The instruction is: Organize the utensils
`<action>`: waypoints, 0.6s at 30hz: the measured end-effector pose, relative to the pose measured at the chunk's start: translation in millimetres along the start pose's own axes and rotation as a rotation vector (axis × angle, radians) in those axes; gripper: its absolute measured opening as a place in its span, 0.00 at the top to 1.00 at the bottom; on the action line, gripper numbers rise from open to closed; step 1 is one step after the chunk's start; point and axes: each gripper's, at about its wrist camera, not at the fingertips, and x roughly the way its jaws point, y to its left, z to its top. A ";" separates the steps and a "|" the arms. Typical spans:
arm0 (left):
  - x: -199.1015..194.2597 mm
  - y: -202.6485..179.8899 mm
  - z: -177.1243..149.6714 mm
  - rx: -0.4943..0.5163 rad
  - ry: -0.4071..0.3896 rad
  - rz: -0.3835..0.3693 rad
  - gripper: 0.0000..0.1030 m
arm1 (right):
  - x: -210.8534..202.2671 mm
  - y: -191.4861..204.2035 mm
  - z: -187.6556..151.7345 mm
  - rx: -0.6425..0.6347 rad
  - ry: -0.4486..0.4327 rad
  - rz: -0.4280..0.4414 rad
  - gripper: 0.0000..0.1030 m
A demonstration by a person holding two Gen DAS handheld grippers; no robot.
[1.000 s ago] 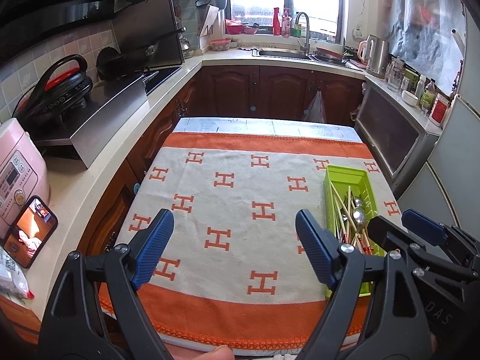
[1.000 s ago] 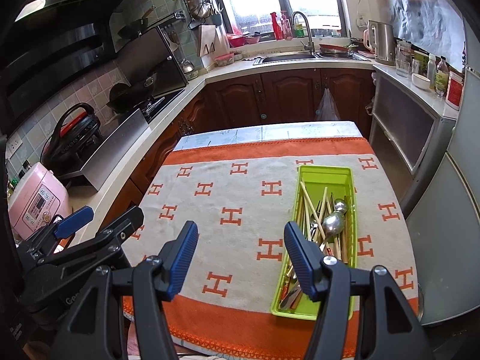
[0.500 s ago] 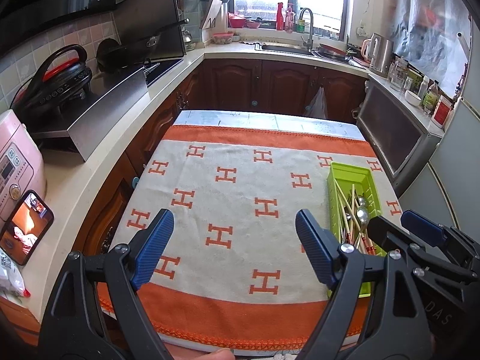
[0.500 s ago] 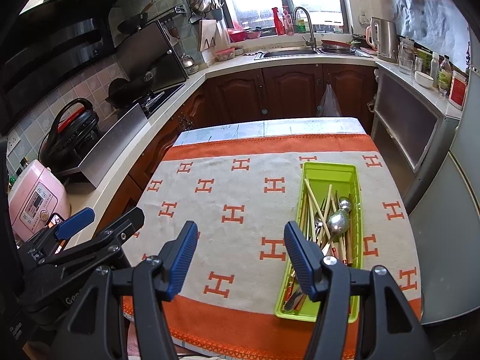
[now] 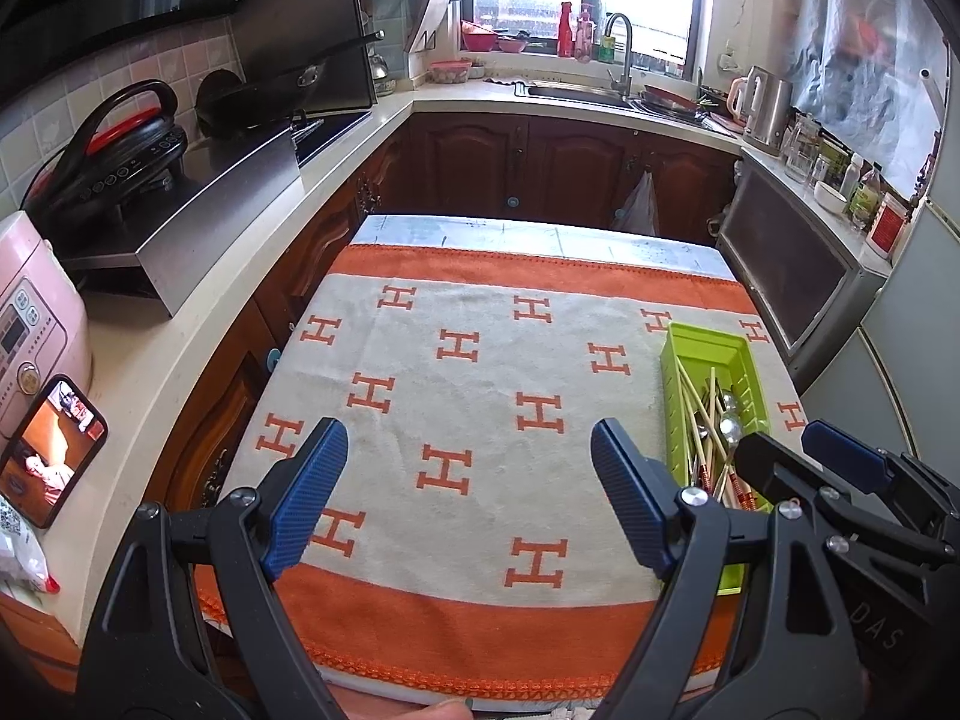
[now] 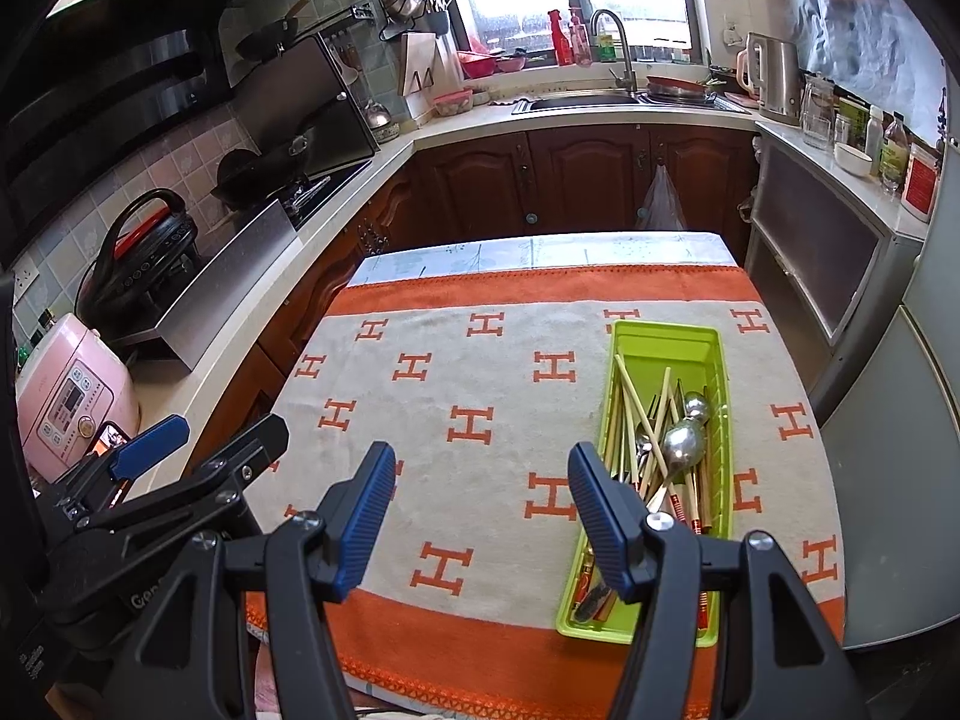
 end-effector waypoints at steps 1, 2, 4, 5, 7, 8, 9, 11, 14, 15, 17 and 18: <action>0.8 1.3 -1.2 -0.001 0.002 -0.001 0.21 | 0.7 0.5 0.0 -0.001 0.001 0.000 0.42; 1.2 2.4 -2.2 -0.002 0.002 0.000 0.21 | 1.2 0.7 0.3 -0.002 0.003 0.001 0.42; 1.7 3.3 -2.8 -0.003 0.003 -0.001 0.21 | 1.2 1.1 0.1 -0.002 0.003 0.000 0.42; 1.8 3.6 -3.1 -0.003 0.003 -0.001 0.21 | 1.3 1.2 0.1 -0.002 0.003 0.000 0.42; 2.3 4.1 -3.5 -0.002 0.005 0.000 0.21 | 1.7 1.3 0.1 -0.002 0.005 0.001 0.42; 2.4 4.4 -4.8 -0.004 0.006 0.001 0.21 | 2.2 1.6 -0.3 -0.002 0.006 0.001 0.42; 2.8 4.9 -5.7 -0.005 0.006 0.002 0.21 | 2.8 1.1 -0.8 -0.003 0.008 0.002 0.42; 2.9 5.3 -6.3 -0.006 0.007 0.003 0.21 | 3.4 1.1 -1.3 -0.004 0.009 0.002 0.42; 3.1 5.8 -6.4 -0.009 0.009 0.002 0.21 | 3.3 1.7 -1.1 -0.004 0.009 0.001 0.42; 3.3 6.1 -6.8 -0.009 0.010 0.002 0.21 | 3.5 1.9 -1.2 -0.004 0.010 0.001 0.42; 3.2 6.2 -6.3 -0.009 0.010 0.002 0.21 | 3.9 1.8 -1.5 -0.005 0.012 0.001 0.42; 3.5 6.6 -6.6 -0.009 0.011 0.002 0.21 | 4.0 2.1 -1.6 -0.005 0.013 0.001 0.42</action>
